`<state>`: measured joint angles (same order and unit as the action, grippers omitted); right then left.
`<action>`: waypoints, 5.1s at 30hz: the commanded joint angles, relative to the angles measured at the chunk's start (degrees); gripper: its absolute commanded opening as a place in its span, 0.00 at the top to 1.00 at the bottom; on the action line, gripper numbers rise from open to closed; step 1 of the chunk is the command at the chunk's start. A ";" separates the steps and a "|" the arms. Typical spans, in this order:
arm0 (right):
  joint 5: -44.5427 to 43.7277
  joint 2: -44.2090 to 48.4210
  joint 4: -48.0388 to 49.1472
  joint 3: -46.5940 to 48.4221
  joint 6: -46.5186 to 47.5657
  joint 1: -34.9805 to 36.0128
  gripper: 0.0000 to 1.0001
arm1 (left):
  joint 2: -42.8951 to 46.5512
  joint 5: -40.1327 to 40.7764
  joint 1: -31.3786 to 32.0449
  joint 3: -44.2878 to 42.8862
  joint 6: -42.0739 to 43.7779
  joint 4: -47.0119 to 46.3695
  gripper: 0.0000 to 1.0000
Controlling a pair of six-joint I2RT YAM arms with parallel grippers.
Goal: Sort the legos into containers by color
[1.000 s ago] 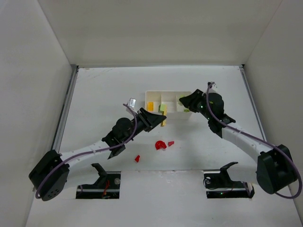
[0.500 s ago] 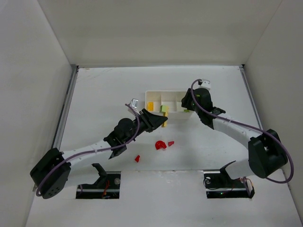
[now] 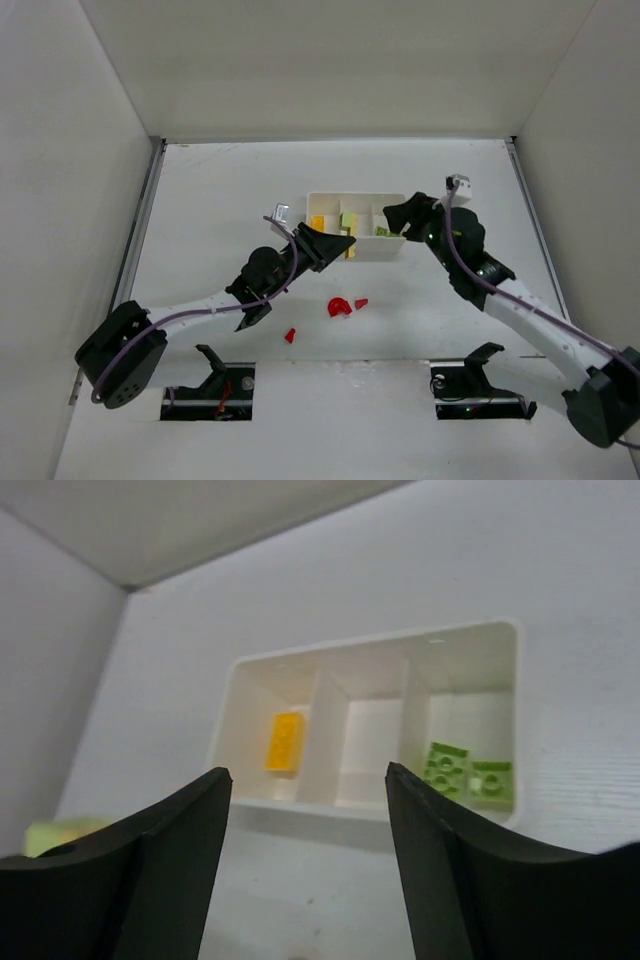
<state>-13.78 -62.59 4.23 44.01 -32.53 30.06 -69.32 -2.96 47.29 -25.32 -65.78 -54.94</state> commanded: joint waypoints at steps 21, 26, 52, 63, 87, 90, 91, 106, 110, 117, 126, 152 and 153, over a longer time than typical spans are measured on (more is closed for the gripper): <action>30.12 9.50 36.81 -19.05 -26.09 8.03 0.28 | -7.23 -2.57 -1.63 -0.61 -16.84 -21.17 0.83; 31.27 10.64 37.26 -19.05 -26.88 8.03 0.28 | -8.20 -2.75 -1.63 -0.96 -17.37 -21.88 0.83; 31.10 7.22 37.96 -18.78 -27.41 7.68 0.41 | -10.13 -2.40 0.74 -0.08 -18.51 -25.39 0.83; 30.48 7.04 38.40 -19.31 -27.76 7.68 0.58 | -10.40 -2.14 1.09 0.36 -18.60 -25.66 0.83; 30.74 8.71 37.08 -21.42 -27.85 5.84 0.64 | -9.09 -2.84 -0.31 0.80 -10.78 -18.20 0.26; 30.83 9.15 37.08 -21.68 -28.11 4.87 0.64 | -6.89 -3.28 -0.40 0.27 -7.80 -14.42 0.23; 30.83 9.32 36.99 -21.77 -28.28 4.61 0.64 | -6.01 -3.28 -0.40 0.10 -6.57 -12.84 0.22; 36.10 10.47 36.81 -23.35 -33.29 2.59 0.64 | -3.71 -4.86 -3.39 -4.82 0.04 -6.14 0.31; 36.81 11.70 36.55 -23.44 -34.00 2.32 0.64 | -5.56 -5.65 -3.83 -6.32 0.04 -6.94 0.32; 37.51 10.73 37.78 -23.79 -35.14 2.41 0.63 | -7.06 -5.74 -4.00 -7.46 0.04 -7.55 0.47; 37.42 10.56 38.05 -24.50 -35.49 2.32 0.63 | -8.81 -5.74 -3.83 -8.60 -0.67 -10.36 0.46; 37.07 16.53 39.28 -28.63 -37.08 -4.79 0.68 | -6.01 -8.64 -7.34 -5.62 -3.65 -11.60 0.84; 37.33 16.62 39.10 -28.63 -37.08 -5.23 0.68 | -5.74 -8.81 -7.86 -5.36 -4.00 -11.60 0.84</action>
<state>23.20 -47.42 40.71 15.90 -69.12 26.48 -78.39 -11.00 41.43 -31.70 -69.36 -62.35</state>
